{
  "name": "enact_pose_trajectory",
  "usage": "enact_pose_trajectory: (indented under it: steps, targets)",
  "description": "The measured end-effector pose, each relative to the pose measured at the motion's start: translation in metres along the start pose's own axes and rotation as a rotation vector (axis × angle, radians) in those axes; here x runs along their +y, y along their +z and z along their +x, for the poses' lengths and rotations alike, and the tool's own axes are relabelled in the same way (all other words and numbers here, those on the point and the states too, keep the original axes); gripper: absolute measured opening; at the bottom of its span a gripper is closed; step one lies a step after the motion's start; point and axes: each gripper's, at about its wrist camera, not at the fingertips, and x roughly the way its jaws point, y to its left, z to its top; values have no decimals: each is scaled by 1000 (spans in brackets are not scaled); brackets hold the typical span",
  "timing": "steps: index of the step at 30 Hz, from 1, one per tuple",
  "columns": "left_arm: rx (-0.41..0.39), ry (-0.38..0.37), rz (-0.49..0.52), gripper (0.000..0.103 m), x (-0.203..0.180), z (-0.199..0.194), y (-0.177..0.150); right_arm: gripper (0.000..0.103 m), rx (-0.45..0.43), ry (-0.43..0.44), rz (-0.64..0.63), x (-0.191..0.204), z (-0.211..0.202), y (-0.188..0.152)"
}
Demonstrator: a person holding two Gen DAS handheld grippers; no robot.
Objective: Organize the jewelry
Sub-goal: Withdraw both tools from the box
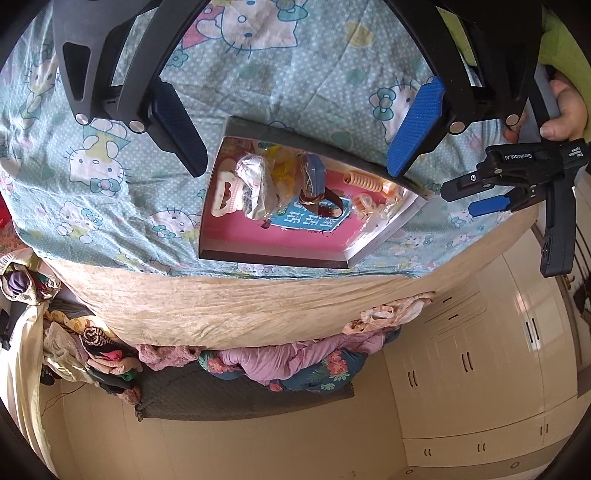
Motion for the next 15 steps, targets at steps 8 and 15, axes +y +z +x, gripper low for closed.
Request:
enact_pose_trajectory:
  steps: [8,15]
  targets:
    - [-29,-25,-5,93,-3,-28,-21,97,-16,-22,-7,17,-17,-25]
    - [-52,-33,-11,93,-3,-45,-36,97,-4,-40,14,26,-22,-46]
